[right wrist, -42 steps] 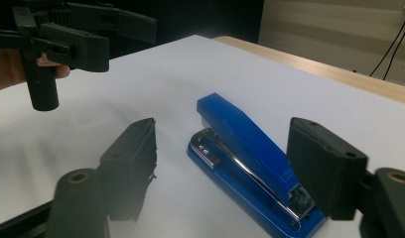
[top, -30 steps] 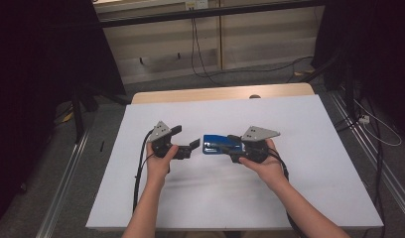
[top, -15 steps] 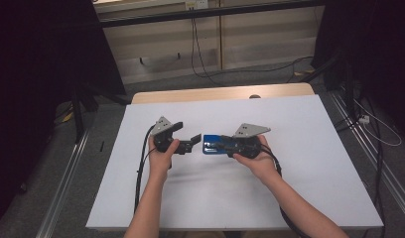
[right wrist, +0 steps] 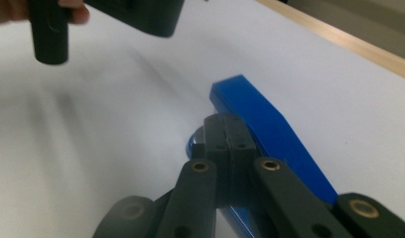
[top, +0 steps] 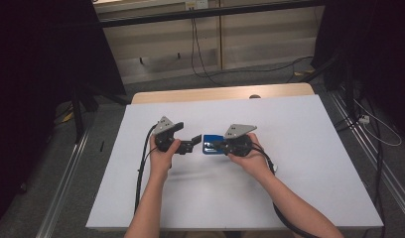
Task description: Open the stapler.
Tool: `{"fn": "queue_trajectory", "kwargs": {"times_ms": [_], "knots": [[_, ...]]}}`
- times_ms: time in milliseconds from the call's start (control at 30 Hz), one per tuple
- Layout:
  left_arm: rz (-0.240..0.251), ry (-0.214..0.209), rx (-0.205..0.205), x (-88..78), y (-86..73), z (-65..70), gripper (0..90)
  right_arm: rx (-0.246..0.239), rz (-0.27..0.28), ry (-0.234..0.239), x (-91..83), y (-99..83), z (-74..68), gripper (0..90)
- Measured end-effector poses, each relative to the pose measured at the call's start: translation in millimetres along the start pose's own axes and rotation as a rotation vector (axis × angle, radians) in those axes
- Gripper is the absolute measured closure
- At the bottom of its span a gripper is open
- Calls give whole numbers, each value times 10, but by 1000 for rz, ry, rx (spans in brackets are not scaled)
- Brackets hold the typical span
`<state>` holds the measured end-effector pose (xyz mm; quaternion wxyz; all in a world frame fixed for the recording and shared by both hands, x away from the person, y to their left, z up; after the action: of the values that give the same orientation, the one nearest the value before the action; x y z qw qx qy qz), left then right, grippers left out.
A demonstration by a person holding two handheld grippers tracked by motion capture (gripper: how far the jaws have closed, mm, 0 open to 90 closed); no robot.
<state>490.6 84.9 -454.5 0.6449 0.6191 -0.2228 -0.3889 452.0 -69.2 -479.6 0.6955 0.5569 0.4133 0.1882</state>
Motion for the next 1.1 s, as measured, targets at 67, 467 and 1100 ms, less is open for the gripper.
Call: {"fn": "queue_trajectory", "kwargs": {"times_ms": [67, 467, 1100], "knots": [[-15, -4, 11, 2, -19, 1, 39, -8, -12, -4, 33, -33, 9, 900], [-27, -21, -23, 30, -64, -2, 34, -139, -76, 12, 201, -132, 0, 900], [-244, -48, 32, 42, -338, 37, 674, -122, -77, 17, 237, -162, -14, 900]]}}
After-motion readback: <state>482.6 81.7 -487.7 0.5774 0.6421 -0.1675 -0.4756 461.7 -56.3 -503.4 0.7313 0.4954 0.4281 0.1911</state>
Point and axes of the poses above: each handheld gripper's, and its own axes: x roughly forward along the jaws, y roughly out of its top, z roughly to its right, the point moved 7 cm from there along x, roughly forward along the jaws, and after that the axes turned 8 degrees about z, right-handed, at the moved point
